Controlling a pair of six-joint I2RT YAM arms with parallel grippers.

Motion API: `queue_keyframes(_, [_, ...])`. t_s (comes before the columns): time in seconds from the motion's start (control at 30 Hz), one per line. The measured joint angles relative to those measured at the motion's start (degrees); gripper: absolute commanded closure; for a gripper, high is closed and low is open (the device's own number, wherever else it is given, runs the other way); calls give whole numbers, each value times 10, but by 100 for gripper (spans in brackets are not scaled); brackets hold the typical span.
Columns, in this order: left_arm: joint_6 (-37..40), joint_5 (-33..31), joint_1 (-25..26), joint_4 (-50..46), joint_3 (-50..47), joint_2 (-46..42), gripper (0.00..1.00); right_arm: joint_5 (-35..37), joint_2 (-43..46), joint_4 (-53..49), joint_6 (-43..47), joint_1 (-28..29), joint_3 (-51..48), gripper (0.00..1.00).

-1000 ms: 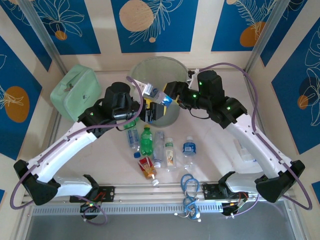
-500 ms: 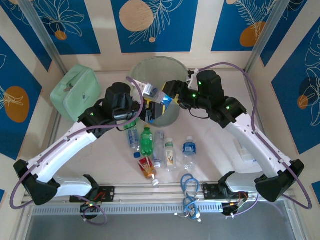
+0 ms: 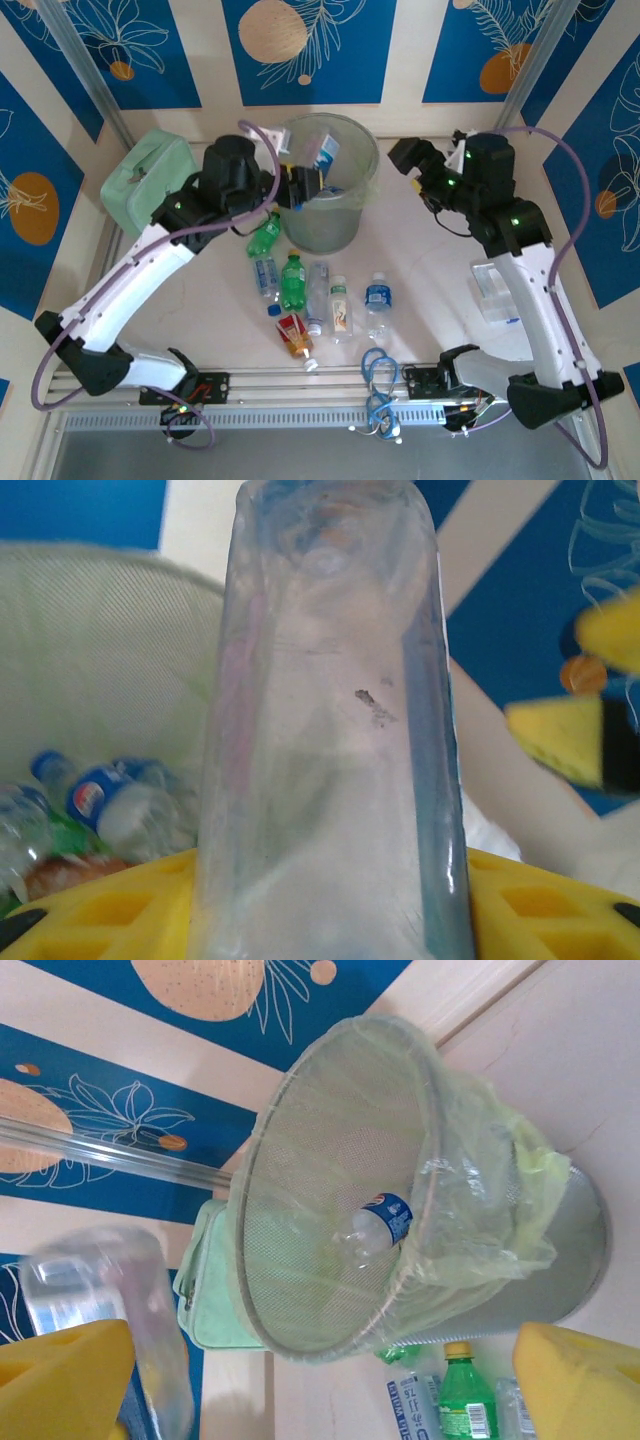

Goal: Put the plastic bottles in the bin

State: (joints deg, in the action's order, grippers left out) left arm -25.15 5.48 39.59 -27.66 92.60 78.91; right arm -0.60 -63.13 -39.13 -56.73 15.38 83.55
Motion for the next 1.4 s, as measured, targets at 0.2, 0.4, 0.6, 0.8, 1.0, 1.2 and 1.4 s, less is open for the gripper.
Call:
queue_keyframes(0.2, [2, 5, -49, -21, 117, 103, 47, -21, 41, -20, 0, -23, -47, 4])
queue_keyframes(0.4, [18, 11, -71, -63, 188, 193, 48, -31, 42, -42, 0, -34, -68, 4])
queue_keyframes(0.6, [28, 18, -83, -99, 236, 251, 48, -40, 50, -47, 0, -45, -89, 5])
queue_keyframes(0.8, [30, 19, -90, -120, 264, 280, 45, -44, 53, -55, 2, -56, -94, 5])
queue_keyframes(1.0, [31, 19, -90, -129, 267, 283, 31, -49, 53, -55, 4, -65, -95, 5])
queue_keyframes(1.2, [32, 19, -90, -136, 271, 285, 19, -54, 53, -55, 4, -66, -95, 5])
queue_keyframes(1.4, [32, 15, -90, -135, 280, 284, 18, -55, 52, -55, 4, -68, -95, 5])
